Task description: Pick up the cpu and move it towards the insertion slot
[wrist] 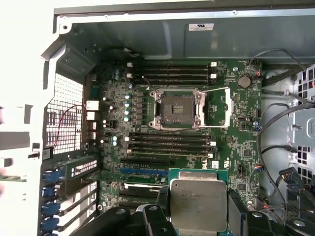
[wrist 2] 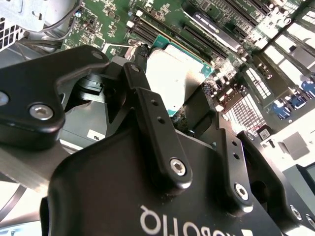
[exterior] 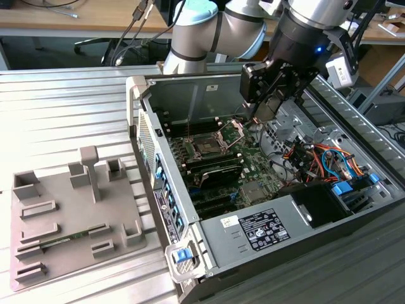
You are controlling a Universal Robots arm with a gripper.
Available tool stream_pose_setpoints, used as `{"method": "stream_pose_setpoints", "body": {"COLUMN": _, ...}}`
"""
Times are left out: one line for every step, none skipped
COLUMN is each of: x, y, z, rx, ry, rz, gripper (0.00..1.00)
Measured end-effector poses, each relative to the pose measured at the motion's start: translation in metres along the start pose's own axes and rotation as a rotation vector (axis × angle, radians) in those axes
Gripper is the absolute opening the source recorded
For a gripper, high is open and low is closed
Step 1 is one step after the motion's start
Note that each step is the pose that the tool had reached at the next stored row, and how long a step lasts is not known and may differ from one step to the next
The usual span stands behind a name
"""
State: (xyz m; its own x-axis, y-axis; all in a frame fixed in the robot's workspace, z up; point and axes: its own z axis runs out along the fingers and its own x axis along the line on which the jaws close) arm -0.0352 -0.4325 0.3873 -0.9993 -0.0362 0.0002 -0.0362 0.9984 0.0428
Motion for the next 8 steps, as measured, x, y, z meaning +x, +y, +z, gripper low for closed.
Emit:
{"method": "stream_pose_setpoints", "body": {"x": -0.0001, "y": 0.0001, "z": 0.0001, "rx": 0.0000, "ry": 0.0000, "rz": 0.000, "gripper": 0.55}}
{"method": "stream_pose_setpoints", "body": {"x": -0.0001, "y": 0.0002, "z": 0.0003, "rx": 0.0000, "ry": 0.0000, "rz": 0.000, "gripper": 0.55}}
{"method": "stream_pose_setpoints", "body": {"x": -0.0003, "y": 0.0004, "z": 0.0005, "rx": 0.0000, "ry": 0.0000, "rz": 0.000, "gripper": 0.55}}
{"method": "stream_pose_setpoints", "body": {"x": -0.0004, "y": 0.0006, "z": 0.0007, "rx": 0.0000, "ry": 0.0000, "rz": 0.000, "gripper": 0.55}}
{"method": "stream_pose_setpoints", "body": {"x": -0.0005, "y": 0.0008, "z": 0.0008, "rx": 0.0000, "ry": 0.0000, "rz": 0.000, "gripper": 0.55}}
{"method": "stream_pose_setpoints", "body": {"x": -0.0006, "y": 0.0009, "z": 0.0009, "rx": 0.0000, "ry": 0.0000, "rz": 0.000, "gripper": 0.55}}
{"method": "stream_pose_setpoints", "body": {"x": -0.0007, "y": 0.0010, "z": 0.0011, "rx": 0.0000, "ry": 0.0000, "rz": 0.000, "gripper": 0.55}}
{"method": "stream_pose_setpoints", "body": {"x": -0.0008, "y": 0.0011, "z": 0.0012, "rx": 0.0001, "ry": 0.0000, "rz": 0.000, "gripper": 0.55}}
